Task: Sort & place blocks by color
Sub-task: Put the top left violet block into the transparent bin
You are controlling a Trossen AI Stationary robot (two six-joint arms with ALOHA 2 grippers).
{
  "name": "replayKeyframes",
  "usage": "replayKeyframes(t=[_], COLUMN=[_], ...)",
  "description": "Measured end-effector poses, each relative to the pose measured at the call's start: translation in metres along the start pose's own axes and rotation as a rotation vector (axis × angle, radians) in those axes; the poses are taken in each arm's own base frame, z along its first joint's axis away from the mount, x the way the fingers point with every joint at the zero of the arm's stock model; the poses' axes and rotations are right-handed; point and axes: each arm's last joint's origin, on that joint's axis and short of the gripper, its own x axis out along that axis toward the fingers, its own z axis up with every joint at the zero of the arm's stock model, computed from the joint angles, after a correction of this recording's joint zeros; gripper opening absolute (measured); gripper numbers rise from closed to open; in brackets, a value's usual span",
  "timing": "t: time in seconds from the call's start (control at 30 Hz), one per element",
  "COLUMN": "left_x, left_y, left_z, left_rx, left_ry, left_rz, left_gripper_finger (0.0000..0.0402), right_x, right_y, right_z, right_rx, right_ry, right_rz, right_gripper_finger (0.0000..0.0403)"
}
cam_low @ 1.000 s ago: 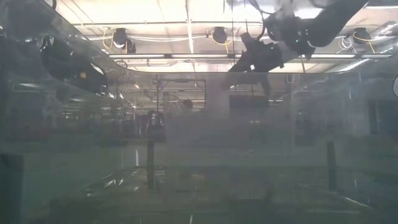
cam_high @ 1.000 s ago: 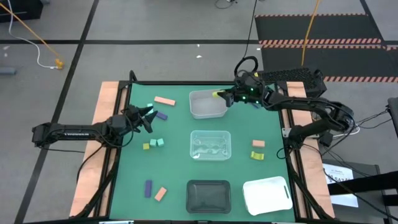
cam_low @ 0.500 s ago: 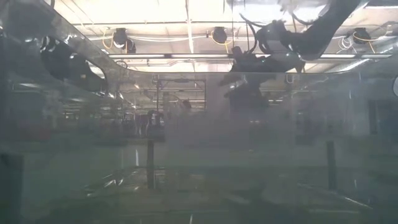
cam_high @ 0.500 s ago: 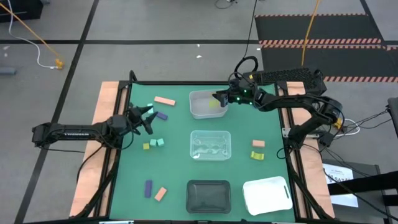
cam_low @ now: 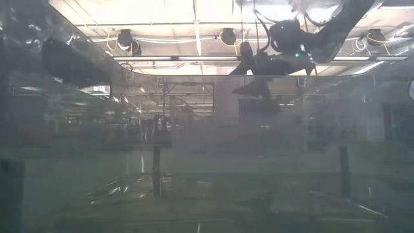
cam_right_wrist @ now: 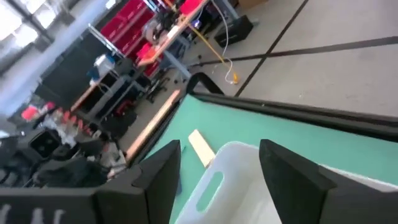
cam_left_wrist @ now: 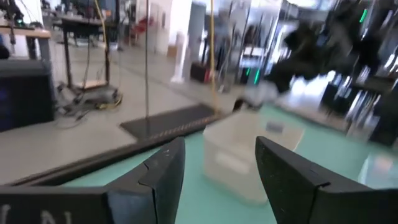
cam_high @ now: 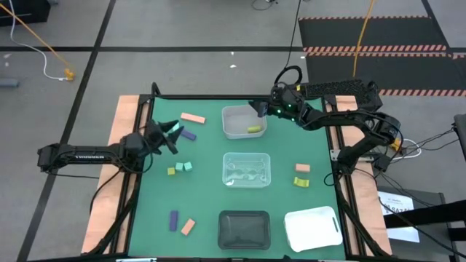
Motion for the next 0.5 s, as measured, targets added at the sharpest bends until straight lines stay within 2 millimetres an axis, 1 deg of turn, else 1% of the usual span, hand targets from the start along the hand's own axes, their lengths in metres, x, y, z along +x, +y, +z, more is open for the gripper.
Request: replayKeyframes(t=[0.13,0.3,0.4,0.5], left_x=[-0.001,-0.004,-0.005,-0.006], left_y=[-0.002,-0.003,-0.003,-0.002], left_z=[0.012,0.028,0.033,0.036], left_rx=[-0.074,-0.251,-0.319,-0.361], left_ry=[-0.111,-0.254,-0.301,-0.337], left_rz=[-0.022,-0.068,-0.083,-0.061], left_gripper_finger=[0.0198,0.0198,0.0198,0.0198], right_x=[0.000,0.000,-0.001,-0.001], right_y=[0.002,0.008,0.011,0.012], right_z=[0.000,0.005,0.009,0.011], right_rx=[0.030,0.083,0.110,0.137], right_ry=[-0.041,-0.116,-0.149,-0.167], right_rz=[-0.025,0.015,0.053,0.075], right_gripper_finger=[0.0203,0.0201,0.0201,0.0201])
